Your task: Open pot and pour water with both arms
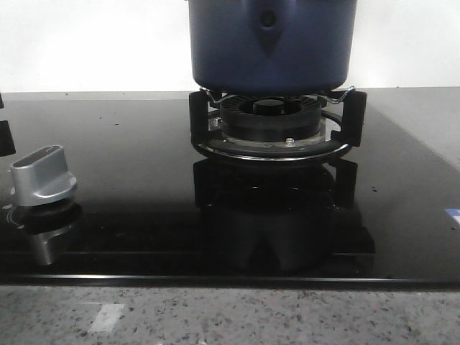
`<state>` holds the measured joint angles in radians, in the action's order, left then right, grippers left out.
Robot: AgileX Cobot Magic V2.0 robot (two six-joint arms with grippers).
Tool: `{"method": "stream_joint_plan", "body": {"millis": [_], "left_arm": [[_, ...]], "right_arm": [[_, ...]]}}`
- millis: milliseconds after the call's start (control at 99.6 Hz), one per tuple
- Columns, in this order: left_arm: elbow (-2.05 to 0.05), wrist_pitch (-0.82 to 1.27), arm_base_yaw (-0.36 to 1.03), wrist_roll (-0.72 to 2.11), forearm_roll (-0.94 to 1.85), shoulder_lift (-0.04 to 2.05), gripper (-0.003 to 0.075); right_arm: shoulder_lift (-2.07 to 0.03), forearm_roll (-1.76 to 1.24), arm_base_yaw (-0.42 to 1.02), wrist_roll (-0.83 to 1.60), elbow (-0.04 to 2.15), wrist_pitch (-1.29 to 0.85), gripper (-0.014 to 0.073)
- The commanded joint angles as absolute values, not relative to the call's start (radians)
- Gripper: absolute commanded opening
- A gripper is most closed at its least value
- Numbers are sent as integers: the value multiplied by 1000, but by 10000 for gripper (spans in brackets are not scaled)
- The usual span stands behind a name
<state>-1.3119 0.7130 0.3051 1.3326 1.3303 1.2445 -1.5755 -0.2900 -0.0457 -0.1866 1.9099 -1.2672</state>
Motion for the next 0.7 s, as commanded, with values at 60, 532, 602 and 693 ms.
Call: {"method": "stream_joint_plan", "body": {"millis": [60, 532, 602, 693], "left_arm": [[-1346, 682, 301, 1327, 1444, 1210, 337], [-1346, 682, 301, 1327, 1441, 1210, 337], [-1346, 682, 301, 1327, 1441, 1210, 337], [-1346, 682, 301, 1327, 1434, 1210, 337]], "right_arm": [[-1596, -328, 45, -179, 2029, -1308, -67], [-1654, 18, 257, -179, 2050, -1181, -66], [-1654, 91, 288, -179, 2041, -1149, -66], [-1654, 150, 314, -179, 2041, -1108, -62]]}}
